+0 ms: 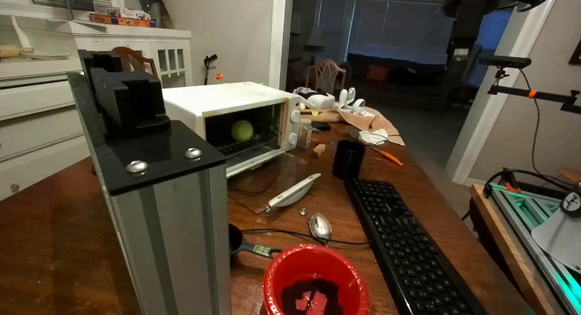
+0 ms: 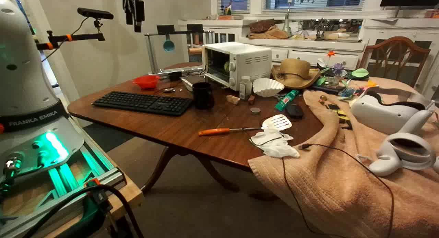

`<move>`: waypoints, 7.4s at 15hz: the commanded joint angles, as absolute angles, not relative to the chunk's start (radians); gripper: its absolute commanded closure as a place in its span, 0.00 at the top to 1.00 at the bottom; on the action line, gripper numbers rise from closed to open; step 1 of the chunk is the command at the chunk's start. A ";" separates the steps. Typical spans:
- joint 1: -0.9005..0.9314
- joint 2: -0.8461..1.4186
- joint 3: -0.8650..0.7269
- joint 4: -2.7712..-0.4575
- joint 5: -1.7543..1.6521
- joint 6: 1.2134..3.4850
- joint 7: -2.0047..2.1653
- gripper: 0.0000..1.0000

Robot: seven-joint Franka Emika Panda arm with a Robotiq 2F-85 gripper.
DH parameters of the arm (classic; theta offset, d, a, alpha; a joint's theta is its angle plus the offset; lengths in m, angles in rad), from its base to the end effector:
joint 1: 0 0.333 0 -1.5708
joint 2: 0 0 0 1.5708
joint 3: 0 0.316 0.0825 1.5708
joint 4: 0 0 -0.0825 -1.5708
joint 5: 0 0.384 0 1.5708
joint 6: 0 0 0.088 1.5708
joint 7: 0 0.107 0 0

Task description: Use the spatula to push the green ball further into the microwave

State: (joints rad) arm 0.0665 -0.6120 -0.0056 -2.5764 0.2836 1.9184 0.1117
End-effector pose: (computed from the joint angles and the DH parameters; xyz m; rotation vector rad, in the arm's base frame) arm 0.3544 0.0414 0.4597 -2.8690 0.2200 0.0997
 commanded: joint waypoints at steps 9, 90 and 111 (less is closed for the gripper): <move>-0.037 -0.581 -0.055 -2.542 0.267 1.935 0.114 1.00; -0.356 0.362 -0.285 -2.442 0.847 2.700 -0.736 0.55; -0.299 0.288 -0.338 -2.540 0.630 2.802 -0.510 0.05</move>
State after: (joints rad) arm -0.3312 0.3508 -0.3064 -2.4539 0.7933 2.7466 -0.6922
